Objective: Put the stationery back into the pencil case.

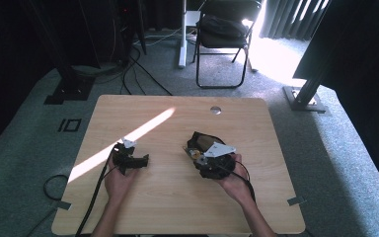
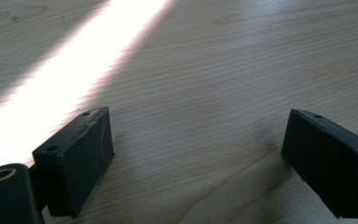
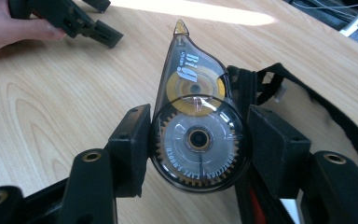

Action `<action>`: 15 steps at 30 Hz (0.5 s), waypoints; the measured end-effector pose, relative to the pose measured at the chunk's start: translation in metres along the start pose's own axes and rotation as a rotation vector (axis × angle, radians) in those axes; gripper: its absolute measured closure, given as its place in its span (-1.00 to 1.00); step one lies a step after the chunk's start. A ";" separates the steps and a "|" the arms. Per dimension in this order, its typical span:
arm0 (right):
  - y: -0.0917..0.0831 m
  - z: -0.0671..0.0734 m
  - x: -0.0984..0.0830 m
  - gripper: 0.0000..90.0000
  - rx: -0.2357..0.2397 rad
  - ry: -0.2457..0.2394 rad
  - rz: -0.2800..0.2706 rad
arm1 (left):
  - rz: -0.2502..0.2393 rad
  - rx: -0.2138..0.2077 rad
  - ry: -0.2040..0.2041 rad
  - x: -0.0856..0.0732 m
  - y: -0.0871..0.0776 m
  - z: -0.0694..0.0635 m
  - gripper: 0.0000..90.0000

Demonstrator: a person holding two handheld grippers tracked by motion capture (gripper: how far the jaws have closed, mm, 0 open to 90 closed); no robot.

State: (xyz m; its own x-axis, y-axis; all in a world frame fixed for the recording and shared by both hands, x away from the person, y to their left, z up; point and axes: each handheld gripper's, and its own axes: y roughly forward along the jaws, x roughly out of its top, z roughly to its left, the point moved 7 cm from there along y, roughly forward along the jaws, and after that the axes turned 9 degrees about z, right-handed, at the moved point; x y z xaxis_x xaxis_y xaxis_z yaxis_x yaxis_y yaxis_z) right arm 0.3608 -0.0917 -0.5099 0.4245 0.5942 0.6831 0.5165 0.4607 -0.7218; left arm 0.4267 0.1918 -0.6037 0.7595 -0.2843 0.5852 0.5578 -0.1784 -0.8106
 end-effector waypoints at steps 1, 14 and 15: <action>-0.001 -0.001 0.000 -0.07 -0.003 0.004 -0.003 | 0.000 0.000 0.000 0.000 0.000 0.000 -0.80; -0.013 -0.015 0.004 -0.07 -0.031 0.024 -0.029 | -0.001 0.000 0.000 0.000 0.000 0.000 -0.80; -0.014 -0.016 0.004 -0.07 -0.032 0.026 -0.031 | 0.000 0.000 0.000 0.000 0.000 0.000 -0.80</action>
State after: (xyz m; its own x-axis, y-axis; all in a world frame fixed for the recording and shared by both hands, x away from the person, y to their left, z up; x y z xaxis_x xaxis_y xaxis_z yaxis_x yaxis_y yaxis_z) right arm 0.3674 -0.1064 -0.4958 0.4270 0.5624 0.7081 0.5530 0.4572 -0.6965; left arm 0.4267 0.1918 -0.6037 0.7593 -0.2841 0.5854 0.5580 -0.1784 -0.8104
